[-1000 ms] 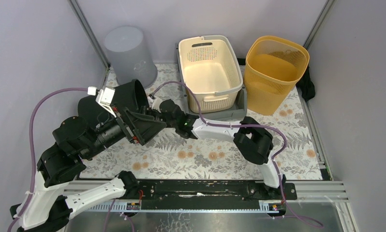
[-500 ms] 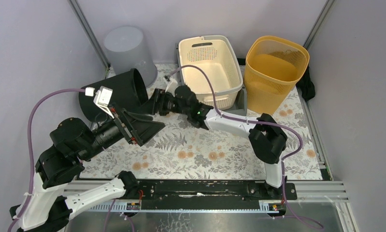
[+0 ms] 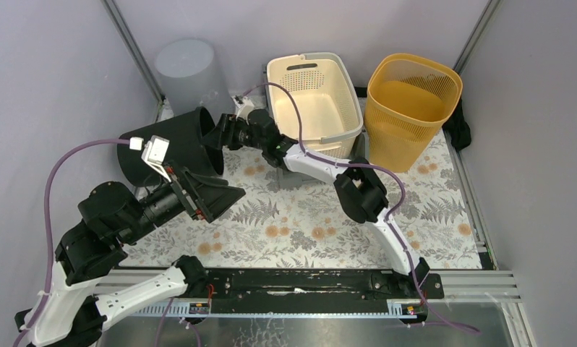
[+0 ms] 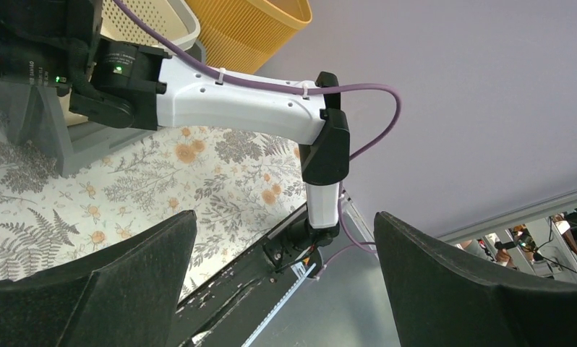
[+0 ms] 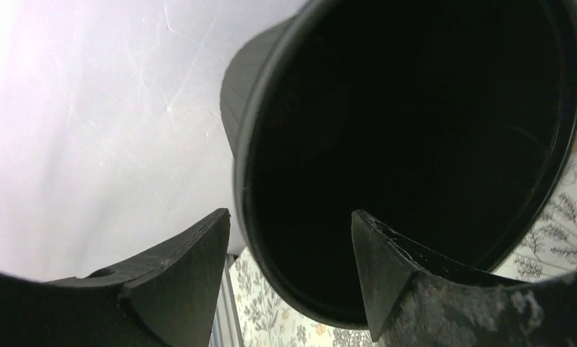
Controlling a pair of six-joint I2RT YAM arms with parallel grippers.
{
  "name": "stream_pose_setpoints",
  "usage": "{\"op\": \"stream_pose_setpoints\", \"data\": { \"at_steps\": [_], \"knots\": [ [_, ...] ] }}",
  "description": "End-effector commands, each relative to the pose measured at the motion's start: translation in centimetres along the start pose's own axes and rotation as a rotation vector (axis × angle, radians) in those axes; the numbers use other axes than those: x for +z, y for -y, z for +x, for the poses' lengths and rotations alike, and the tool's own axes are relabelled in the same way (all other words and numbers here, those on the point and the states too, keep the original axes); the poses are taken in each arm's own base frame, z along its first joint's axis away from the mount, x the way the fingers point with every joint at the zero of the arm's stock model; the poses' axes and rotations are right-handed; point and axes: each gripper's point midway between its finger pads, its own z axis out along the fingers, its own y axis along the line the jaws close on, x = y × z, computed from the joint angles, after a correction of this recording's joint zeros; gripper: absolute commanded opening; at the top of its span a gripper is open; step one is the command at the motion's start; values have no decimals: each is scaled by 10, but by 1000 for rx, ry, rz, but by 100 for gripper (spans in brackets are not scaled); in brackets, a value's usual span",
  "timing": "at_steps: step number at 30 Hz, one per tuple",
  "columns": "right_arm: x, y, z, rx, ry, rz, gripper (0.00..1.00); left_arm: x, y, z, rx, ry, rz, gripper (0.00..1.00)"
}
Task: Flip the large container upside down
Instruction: Turn the container upside down at the center of the board.
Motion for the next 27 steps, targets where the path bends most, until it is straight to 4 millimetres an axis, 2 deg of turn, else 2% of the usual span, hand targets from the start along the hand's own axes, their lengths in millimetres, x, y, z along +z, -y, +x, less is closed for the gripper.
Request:
{"op": "stream_pose_setpoints", "data": {
  "at_steps": [1,12,16,22,27],
  "knots": [
    [2,-34,1,-43,-15,-122,70,-5,1,1,-26,25,24,100],
    [-6,-54,51,-14,-89,-217,71,-5,-9,14,-47,8,16,100],
    [0,-60,62,-7,-115,-242,70,-6,-9,14,-48,8,18,100],
    [8,-69,74,-31,-173,-247,62,-7,-8,14,-48,11,21,100],
    [9,-65,91,-31,-238,-222,60,-8,-8,14,-46,12,22,100]
  ]
}}
